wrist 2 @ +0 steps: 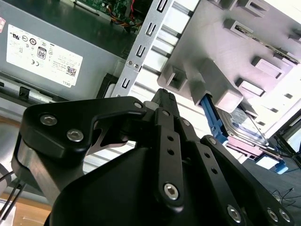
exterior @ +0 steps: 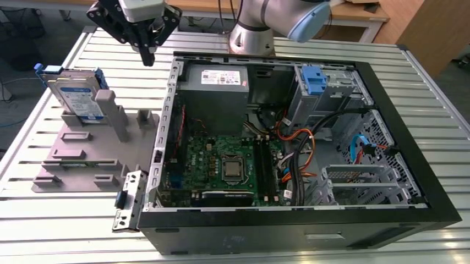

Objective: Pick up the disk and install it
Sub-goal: 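Reach for the disk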

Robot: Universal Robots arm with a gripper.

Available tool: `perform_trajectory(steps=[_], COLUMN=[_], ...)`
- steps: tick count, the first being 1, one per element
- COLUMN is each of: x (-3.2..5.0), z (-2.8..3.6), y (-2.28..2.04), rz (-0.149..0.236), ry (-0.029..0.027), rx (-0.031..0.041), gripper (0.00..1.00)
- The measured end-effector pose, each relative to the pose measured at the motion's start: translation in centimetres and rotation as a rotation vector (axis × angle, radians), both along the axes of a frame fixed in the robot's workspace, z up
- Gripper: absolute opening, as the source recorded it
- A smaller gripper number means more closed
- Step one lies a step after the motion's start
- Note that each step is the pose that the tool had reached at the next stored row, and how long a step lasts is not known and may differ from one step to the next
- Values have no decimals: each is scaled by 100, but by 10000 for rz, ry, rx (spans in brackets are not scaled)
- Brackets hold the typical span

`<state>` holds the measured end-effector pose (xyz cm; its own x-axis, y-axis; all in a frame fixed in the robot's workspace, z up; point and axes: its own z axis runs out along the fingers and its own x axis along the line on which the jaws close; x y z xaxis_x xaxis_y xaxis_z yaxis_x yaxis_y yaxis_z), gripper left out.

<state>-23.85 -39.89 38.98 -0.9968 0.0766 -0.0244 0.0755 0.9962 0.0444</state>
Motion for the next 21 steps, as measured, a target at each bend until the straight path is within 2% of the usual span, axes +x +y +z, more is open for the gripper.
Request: perform_trajectory(steps=[4,6,13,17,21], x=[-1,-1,-3,-44,-121], z=[0,-2,-1,-5,-13], y=[0,0,0,0,0], rz=[0,-1,1,-1,-10], ry=[7,63,69,69,68], rx=[0,1,0,-1,1], gripper=[11,11,11,11,11])
